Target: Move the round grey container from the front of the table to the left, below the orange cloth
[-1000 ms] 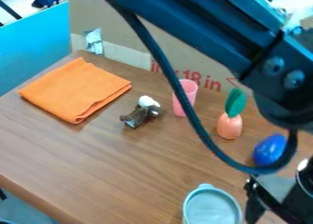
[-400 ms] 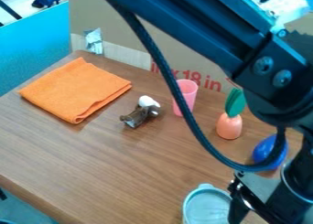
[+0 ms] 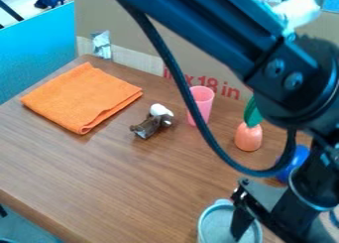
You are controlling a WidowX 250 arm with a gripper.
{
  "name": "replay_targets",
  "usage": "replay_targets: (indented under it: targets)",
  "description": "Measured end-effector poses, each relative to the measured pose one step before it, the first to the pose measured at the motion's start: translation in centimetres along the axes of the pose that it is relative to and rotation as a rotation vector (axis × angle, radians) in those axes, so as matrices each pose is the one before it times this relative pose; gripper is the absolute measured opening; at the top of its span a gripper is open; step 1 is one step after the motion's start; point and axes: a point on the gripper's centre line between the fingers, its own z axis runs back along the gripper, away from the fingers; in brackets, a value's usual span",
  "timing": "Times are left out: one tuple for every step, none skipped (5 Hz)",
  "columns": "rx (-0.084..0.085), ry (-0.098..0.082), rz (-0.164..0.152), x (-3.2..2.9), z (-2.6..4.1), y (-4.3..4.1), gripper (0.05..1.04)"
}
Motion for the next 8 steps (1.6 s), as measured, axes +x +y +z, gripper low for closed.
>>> replay_targets:
  targets:
    - [-0.0257, 0.0295, 0.009, -0.402, -1.427, 0.446, 1.002]
    - [0.007, 0.0212, -0.002, 0.147, -0.598, 0.39, 1.002]
    - [0.021, 0.041, 0.0096, -0.371, -0.372, 1.222, 1.002]
    - [0.0706, 0.0789, 0.0199, -1.565, -0.493, 3.135, 1.002]
    - [-0.0258, 0.0721, 0.0594, -1.733, -1.546, 4.62, 1.002]
    - [-0.0428, 0.024, 0.0512, -1.176, -0.881, 3.024, 1.002]
    - [-0.0294, 0.0169, 0.0556, -0.27, -0.489, 3.039, 1.002]
    - [-0.0131, 0.01, -0.0081, 0.057, -0.276, 1.404, 1.002]
